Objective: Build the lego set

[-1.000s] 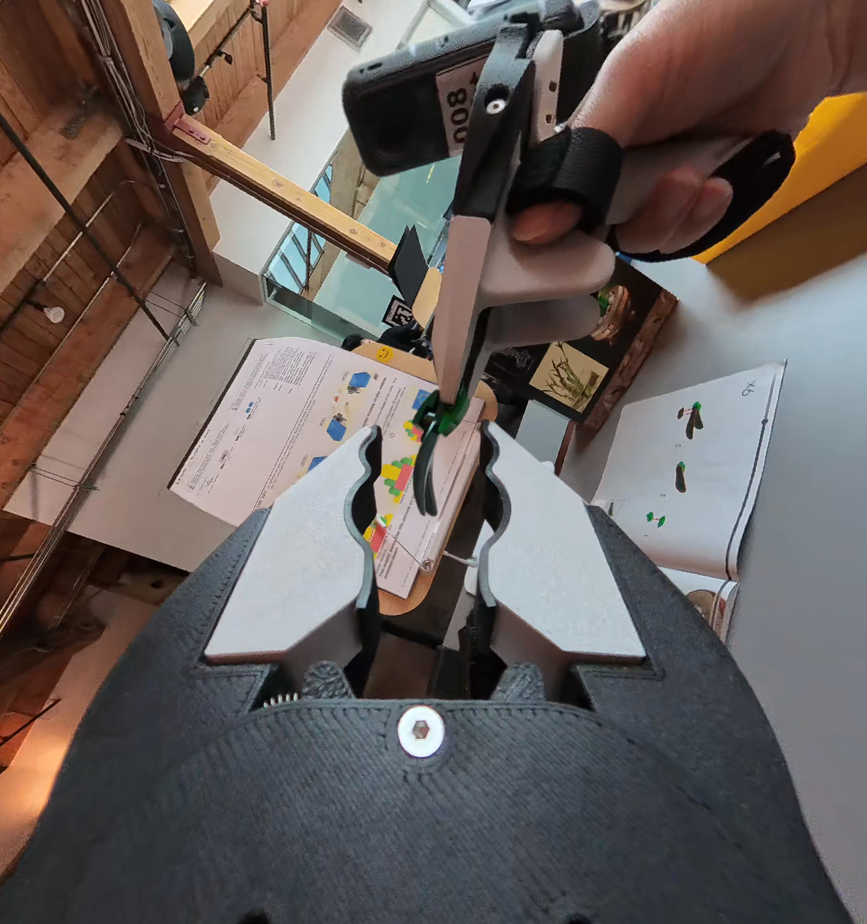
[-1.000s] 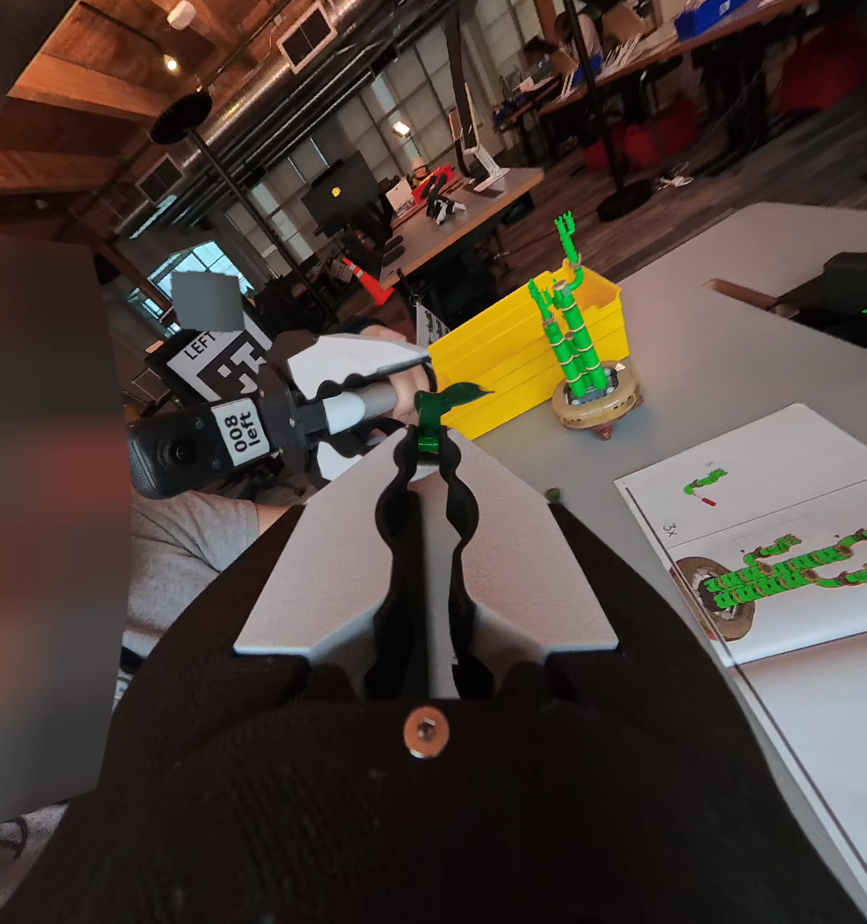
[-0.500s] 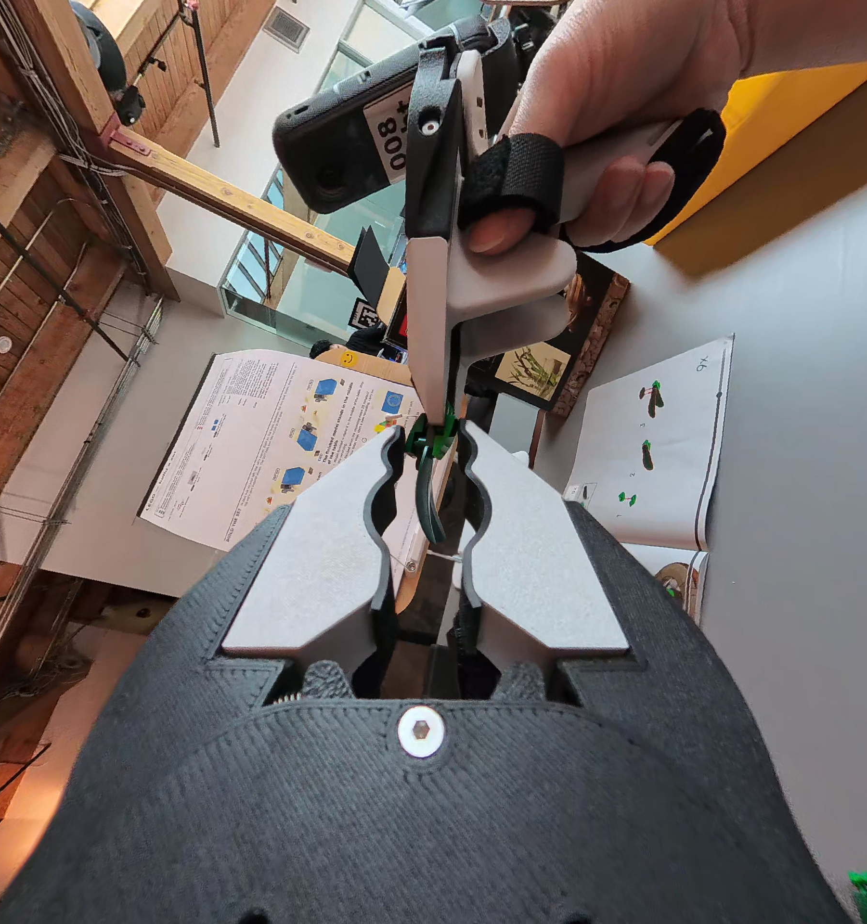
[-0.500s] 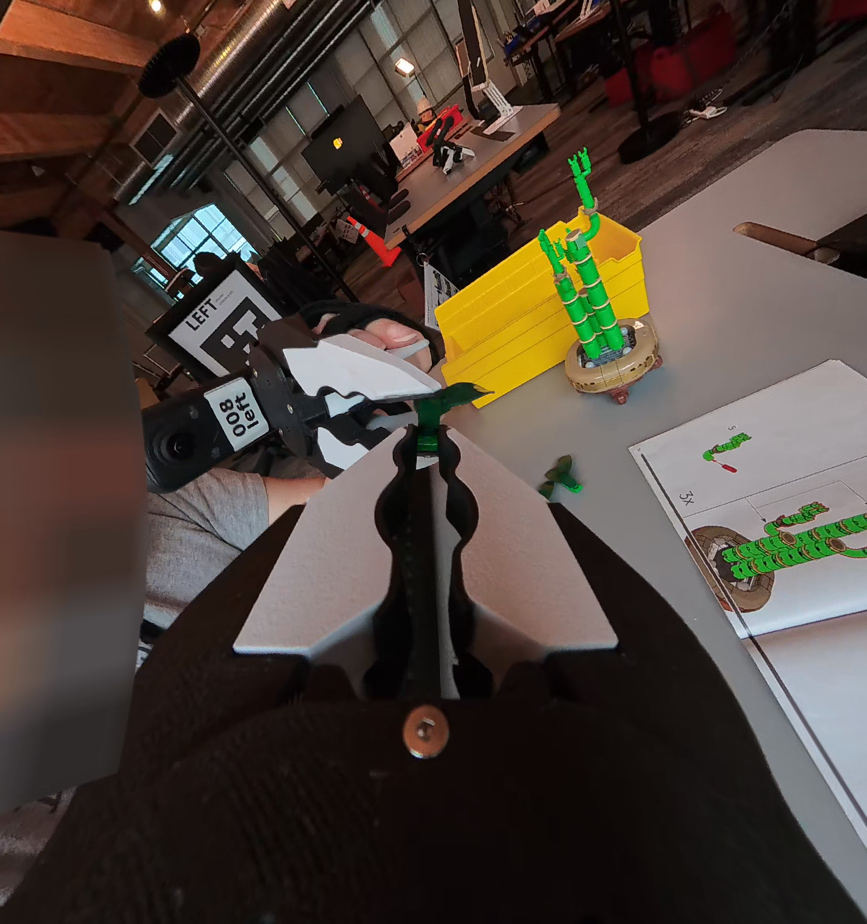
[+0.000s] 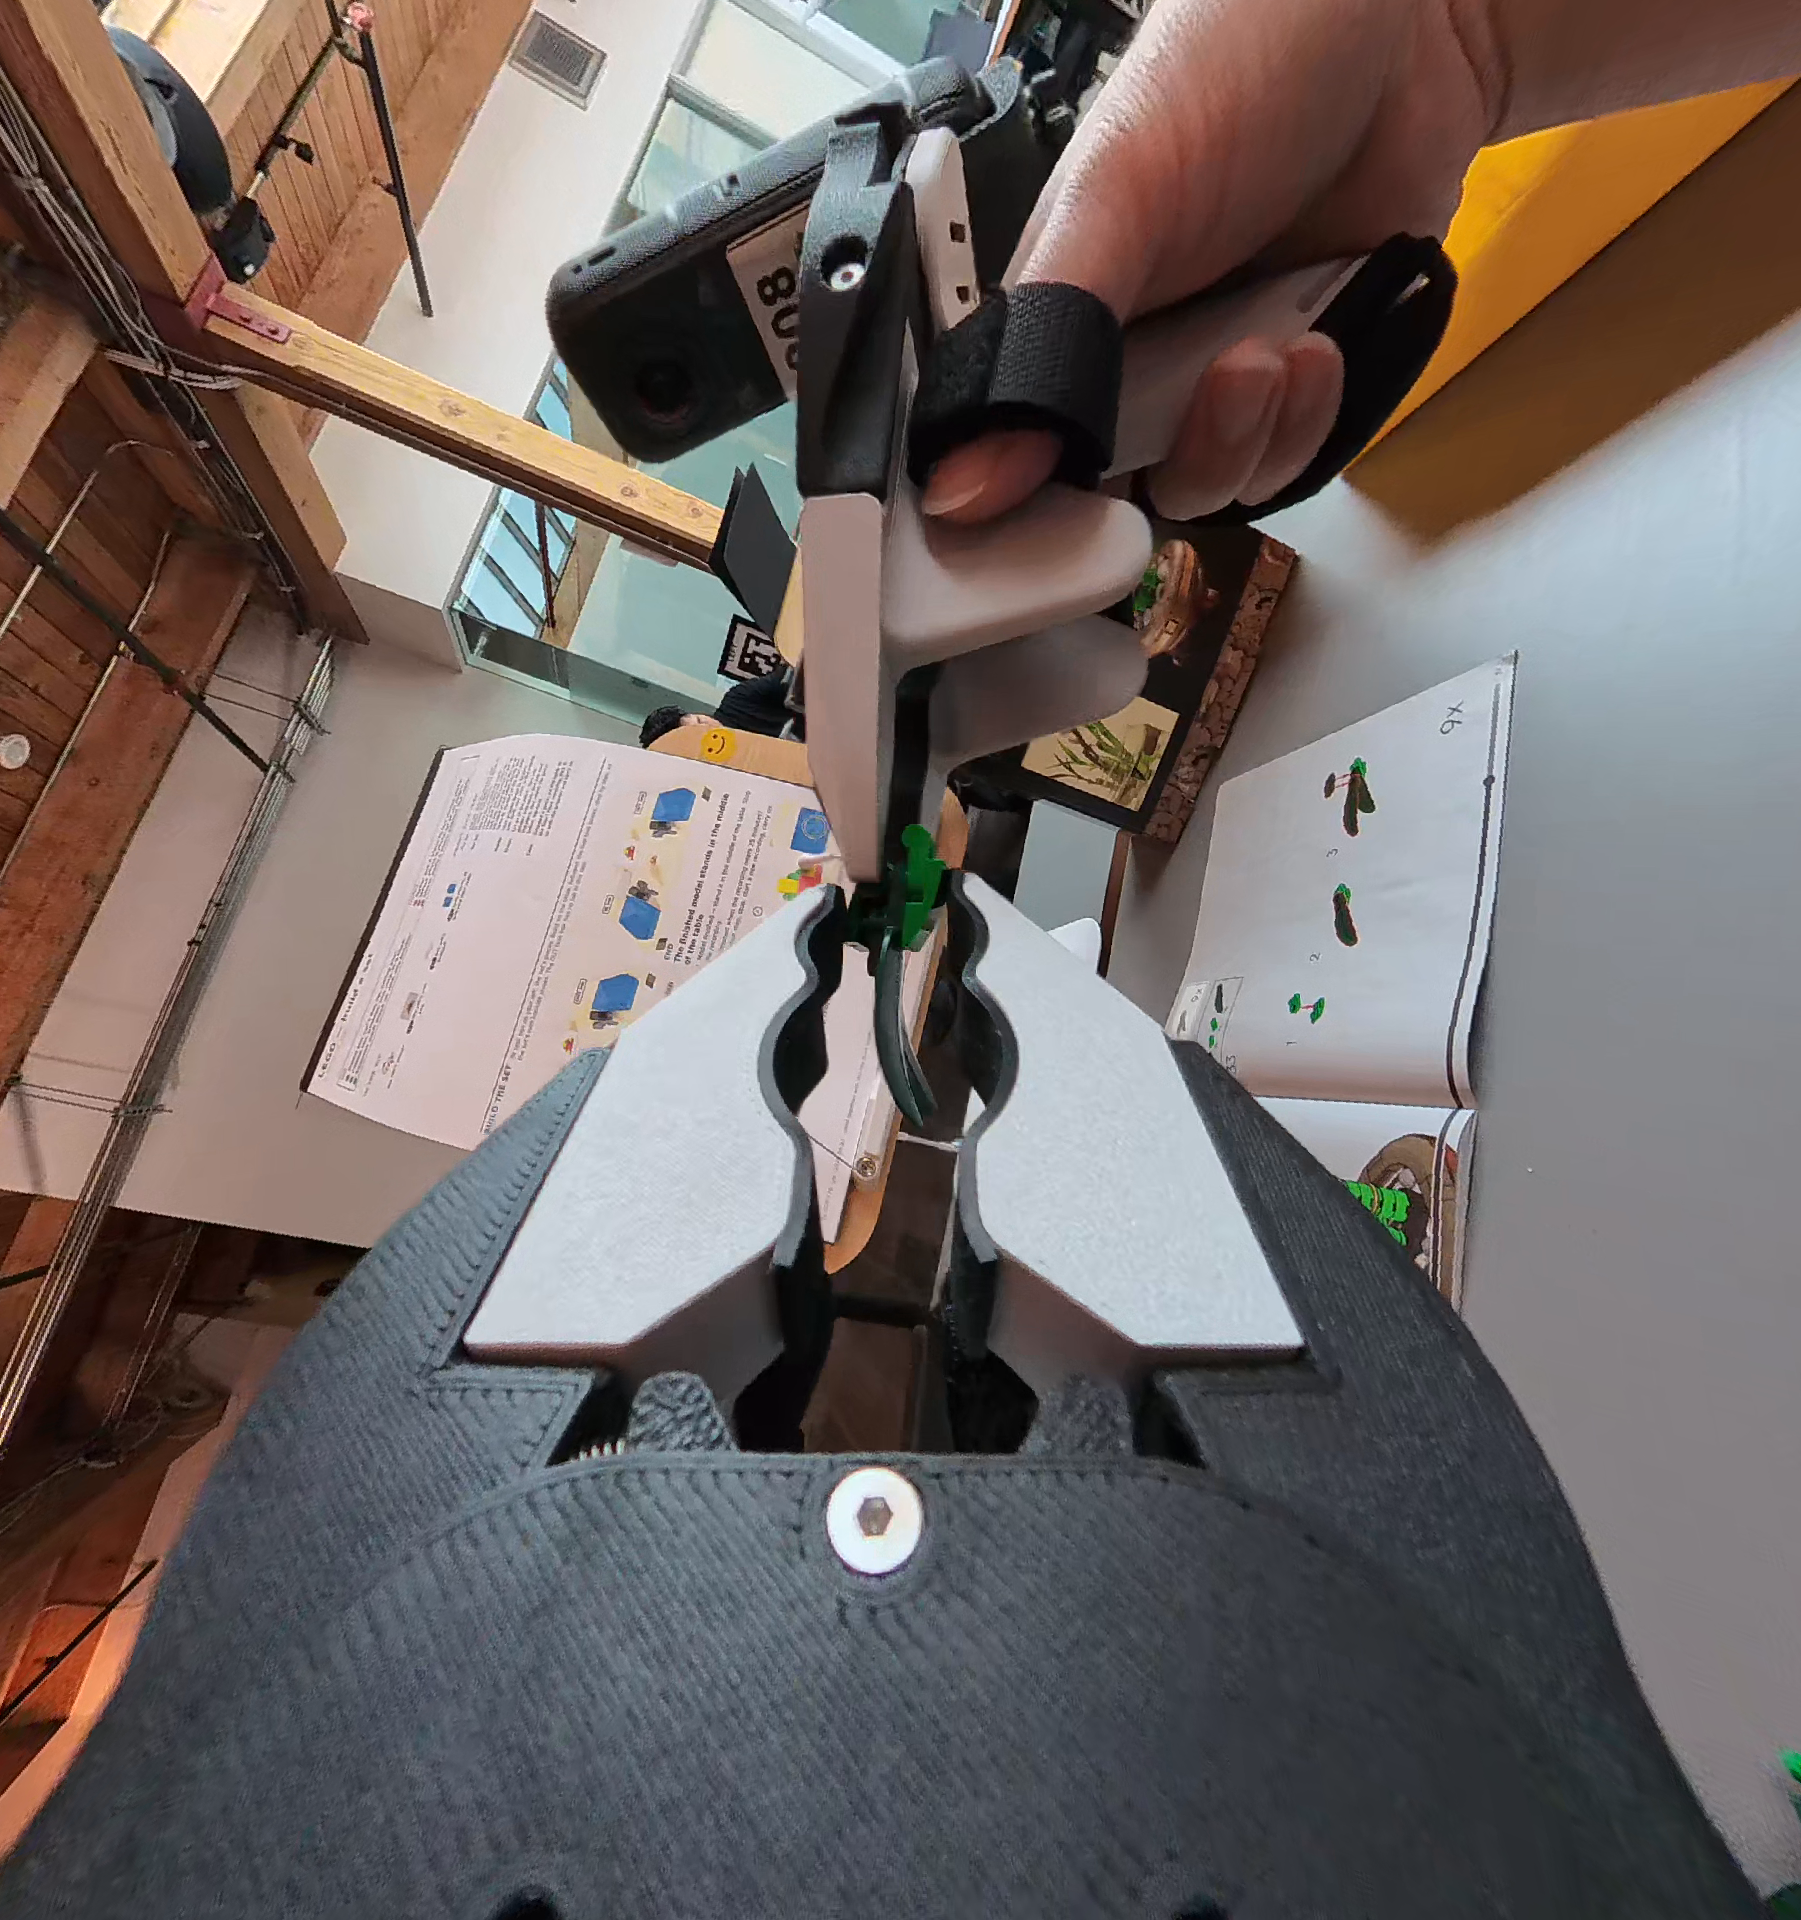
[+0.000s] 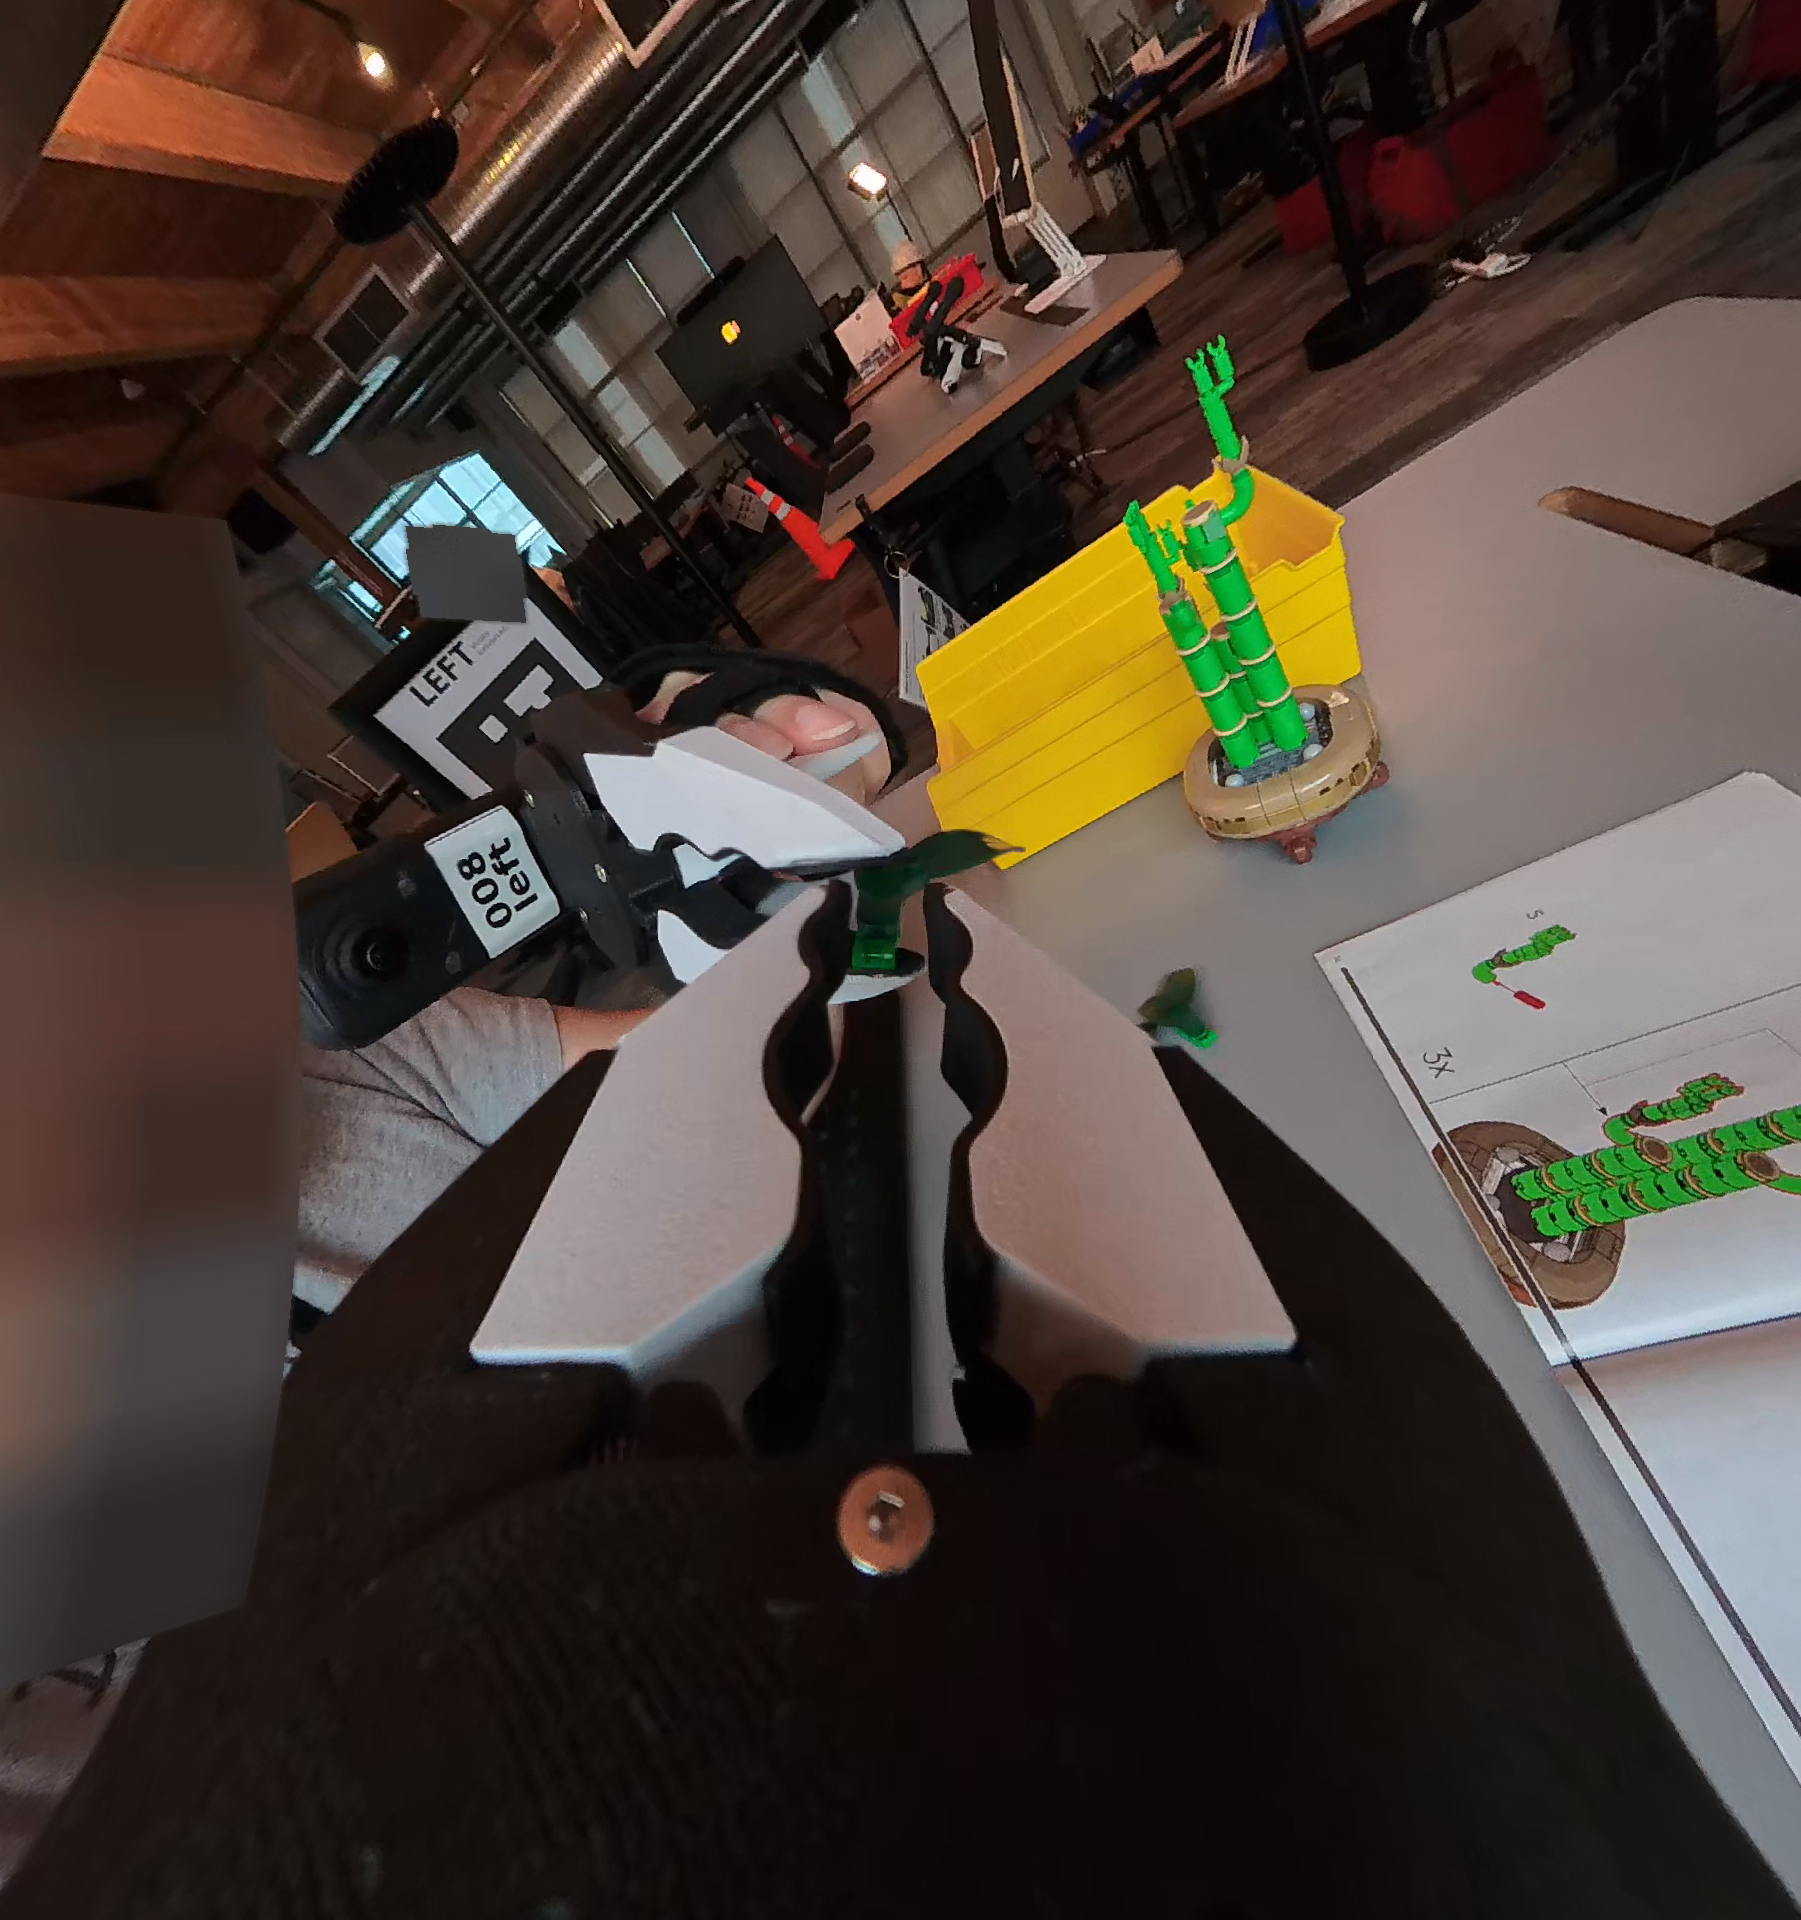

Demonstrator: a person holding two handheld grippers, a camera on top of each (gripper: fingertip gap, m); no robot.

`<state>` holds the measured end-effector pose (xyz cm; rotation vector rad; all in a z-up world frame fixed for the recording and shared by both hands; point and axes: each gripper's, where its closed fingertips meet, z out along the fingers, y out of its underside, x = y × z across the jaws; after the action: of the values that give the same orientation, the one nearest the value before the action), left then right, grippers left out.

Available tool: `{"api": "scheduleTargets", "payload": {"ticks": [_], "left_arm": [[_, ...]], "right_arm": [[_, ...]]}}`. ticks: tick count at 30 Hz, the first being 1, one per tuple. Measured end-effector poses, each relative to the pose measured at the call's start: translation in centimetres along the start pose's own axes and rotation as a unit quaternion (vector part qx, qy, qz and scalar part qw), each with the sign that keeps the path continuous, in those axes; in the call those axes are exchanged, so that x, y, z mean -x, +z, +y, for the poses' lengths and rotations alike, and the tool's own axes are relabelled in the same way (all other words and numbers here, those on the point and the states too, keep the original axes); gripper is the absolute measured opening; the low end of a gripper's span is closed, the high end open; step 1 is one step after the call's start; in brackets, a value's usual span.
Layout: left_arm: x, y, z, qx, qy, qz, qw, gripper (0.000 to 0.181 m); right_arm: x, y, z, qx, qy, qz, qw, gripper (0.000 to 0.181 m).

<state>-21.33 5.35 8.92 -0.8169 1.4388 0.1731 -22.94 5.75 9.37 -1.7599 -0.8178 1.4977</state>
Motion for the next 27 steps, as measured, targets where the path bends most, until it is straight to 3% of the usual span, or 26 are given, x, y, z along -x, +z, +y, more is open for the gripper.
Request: {"api": "scheduleTargets", "payload": {"ticks": [2, 27], "left_arm": [[-0.1, 0.0, 0.1, 0.001, 0.0, 0.004, 1.0, 0.017], [0.1, -0.6, -0.3, -0.039, -0.07, 0.032, 0.996, 0.019]], "right_arm": [[0.1, 0.1, 0.0, -0.002, 0.005, -0.006, 1.0, 0.007], [1.0, 0.2, -0.1, -0.004, 0.01, -0.043, 0.999, 0.007]]}}
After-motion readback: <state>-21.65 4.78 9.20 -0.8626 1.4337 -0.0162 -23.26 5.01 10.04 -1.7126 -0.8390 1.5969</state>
